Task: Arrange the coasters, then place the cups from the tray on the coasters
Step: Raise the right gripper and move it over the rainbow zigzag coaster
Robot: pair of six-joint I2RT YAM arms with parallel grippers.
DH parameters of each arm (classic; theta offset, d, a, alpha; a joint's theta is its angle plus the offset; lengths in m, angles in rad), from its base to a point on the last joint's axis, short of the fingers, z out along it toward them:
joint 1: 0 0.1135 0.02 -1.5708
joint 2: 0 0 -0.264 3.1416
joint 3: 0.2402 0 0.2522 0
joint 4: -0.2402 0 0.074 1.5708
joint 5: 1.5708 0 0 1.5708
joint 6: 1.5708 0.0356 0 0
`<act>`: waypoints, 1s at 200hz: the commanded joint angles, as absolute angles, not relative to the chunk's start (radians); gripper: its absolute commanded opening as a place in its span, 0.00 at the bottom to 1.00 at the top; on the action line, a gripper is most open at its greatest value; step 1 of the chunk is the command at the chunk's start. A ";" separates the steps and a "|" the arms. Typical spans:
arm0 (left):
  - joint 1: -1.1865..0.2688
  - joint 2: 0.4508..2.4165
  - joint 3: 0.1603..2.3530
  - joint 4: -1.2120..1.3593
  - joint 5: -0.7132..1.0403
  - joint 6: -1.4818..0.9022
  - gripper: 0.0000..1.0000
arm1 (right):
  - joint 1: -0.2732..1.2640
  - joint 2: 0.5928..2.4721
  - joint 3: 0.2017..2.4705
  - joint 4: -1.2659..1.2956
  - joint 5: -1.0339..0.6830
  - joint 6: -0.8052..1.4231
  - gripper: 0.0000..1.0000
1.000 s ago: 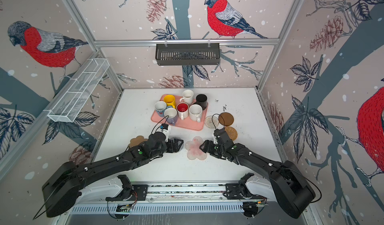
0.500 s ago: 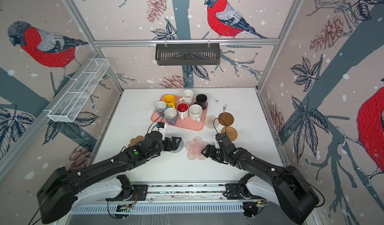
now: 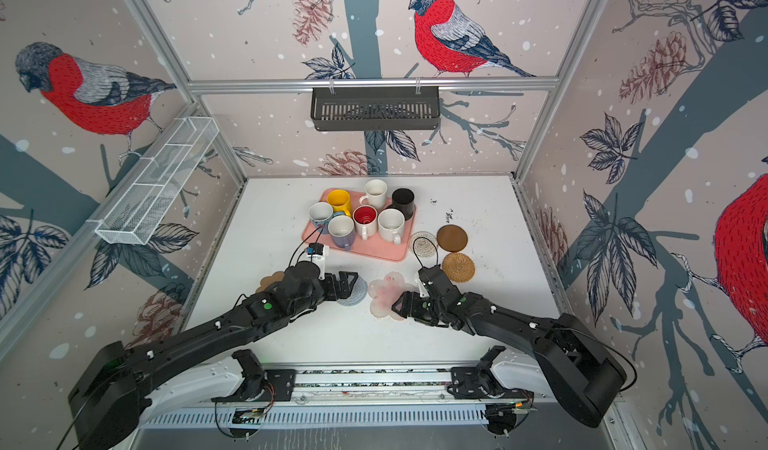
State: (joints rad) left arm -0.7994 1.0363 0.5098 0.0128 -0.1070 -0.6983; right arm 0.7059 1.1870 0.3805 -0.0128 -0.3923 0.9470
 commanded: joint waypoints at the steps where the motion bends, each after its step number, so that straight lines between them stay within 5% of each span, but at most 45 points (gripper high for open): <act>1: -0.795 1.039 0.512 0.014 -0.114 -0.675 0.96 | 0.698 1.161 0.388 -0.074 -0.368 0.945 0.74; 103: -0.759 1.100 0.673 -0.040 -0.125 -0.596 0.97 | 0.533 1.083 0.635 -0.327 -0.232 0.732 0.73; 125: -0.738 1.119 0.713 -0.041 -0.104 -0.595 0.96 | 0.476 1.135 0.719 -0.345 -0.173 0.657 0.68; 162: -0.736 1.143 0.761 -0.049 -0.124 -0.588 0.96 | 0.392 1.245 0.831 -0.343 -0.064 0.568 0.46; 200: -0.736 1.170 0.781 -0.047 -0.135 -0.583 0.96 | 0.354 1.385 0.900 -0.294 -0.055 0.527 0.51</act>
State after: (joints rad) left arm -0.7361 1.1603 0.7700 -0.0429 -0.1162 -0.6010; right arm 0.3607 1.3270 0.8658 -0.3225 -0.0952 0.5865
